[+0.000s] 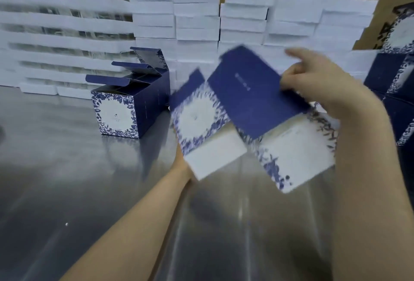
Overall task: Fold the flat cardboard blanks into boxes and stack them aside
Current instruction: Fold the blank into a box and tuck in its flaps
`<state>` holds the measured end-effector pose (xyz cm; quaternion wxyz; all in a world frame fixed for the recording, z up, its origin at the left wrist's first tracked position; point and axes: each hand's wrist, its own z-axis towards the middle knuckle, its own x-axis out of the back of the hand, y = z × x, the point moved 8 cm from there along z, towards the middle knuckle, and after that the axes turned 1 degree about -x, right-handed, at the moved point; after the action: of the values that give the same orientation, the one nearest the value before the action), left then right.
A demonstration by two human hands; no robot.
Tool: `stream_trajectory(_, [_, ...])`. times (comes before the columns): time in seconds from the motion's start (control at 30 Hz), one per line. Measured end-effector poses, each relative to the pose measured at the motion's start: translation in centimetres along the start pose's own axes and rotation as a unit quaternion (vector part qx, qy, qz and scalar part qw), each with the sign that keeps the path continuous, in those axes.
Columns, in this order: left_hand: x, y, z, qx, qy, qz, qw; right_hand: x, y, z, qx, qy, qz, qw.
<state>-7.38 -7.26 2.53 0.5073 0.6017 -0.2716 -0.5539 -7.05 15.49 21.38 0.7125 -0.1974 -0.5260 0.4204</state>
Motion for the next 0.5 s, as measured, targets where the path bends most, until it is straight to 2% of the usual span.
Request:
stream_trajectory(0.07, [0.4,-1.2,0.1,0.085,-0.003,-0.081,0.993,-1.8,-0.7,-0.3,-0.003,-0.067,-0.044,0.997])
stream_trajectory(0.13, [0.4,-2.3,-0.1,0.144,0.01,-0.116,0.983,-2.1,-1.4,0.2,0.016,-0.026,-0.05,0.998])
stream_trajectory(0.23, [1.4,-1.5,0.4,0.079,0.055,-0.047,0.994,-0.3,-1.9,0.4,0.031,0.103,0.0,0.994])
stream_trajectory(0.27, [1.6,-1.1,1.0,0.057,0.057,-0.029,0.996,0.5,-1.8,0.2,0.035,0.129,0.013,0.991])
stream_trajectory(0.33, [1.3,-0.9,1.5,0.071,0.025,-0.075,0.994,1.7,-1.2,-0.2,0.023,0.144,0.005,0.989])
stream_trajectory(0.4, [0.5,-0.9,1.7,0.087,-0.012,-0.089,0.992,1.5,-0.4,-0.1,-0.009,0.101,-0.026,0.995])
stream_trajectory(0.5, [-0.1,-1.5,1.5,0.107,-0.008,-0.079,0.991,-1.3,0.4,0.0,-0.024,-0.067,-0.033,0.997])
